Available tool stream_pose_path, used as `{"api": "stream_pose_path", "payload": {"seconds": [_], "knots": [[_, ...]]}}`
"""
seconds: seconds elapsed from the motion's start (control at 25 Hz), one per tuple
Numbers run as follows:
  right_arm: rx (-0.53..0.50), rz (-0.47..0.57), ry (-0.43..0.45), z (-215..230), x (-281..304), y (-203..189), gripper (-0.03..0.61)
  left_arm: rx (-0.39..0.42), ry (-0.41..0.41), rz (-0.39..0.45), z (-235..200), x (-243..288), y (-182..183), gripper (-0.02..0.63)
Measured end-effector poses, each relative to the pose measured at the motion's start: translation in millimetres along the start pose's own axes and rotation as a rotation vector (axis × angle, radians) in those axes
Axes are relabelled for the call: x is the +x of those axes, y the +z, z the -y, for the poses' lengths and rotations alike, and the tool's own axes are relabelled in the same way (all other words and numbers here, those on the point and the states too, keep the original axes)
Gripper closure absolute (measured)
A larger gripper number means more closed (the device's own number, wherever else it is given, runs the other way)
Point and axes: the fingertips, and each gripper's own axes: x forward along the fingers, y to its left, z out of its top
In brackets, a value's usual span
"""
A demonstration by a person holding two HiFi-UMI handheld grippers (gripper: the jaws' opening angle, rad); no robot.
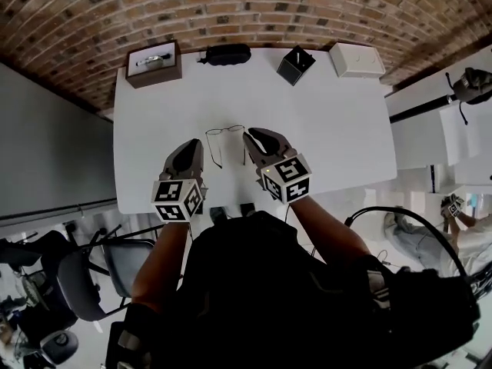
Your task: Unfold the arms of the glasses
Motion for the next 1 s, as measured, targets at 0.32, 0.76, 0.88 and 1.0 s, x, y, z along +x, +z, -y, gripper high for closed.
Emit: {"api": "stream_pose_path", "payload": {"seconds": [0.32,0.76,0.88,1.0], "knots": [[-0.023,0.089,-0.004,-4,-26,42,0.558,0.019,-0.003,0.105,14,-28,49,0.603],[-0.051,0.187,-0.063,-3,-56,94,0.569,0.025,0.004,0.175,25,-55,82,0.603],[-0.058,0.202,-0.075,-1,-63,100,0.569,0.041,0.006,0.199,28,-61,92,0.603],[-0.041,0.209,-0.079,-2,-63,102,0.569,0.06,0.003,0.202,32,-66,97,0.603]]}}
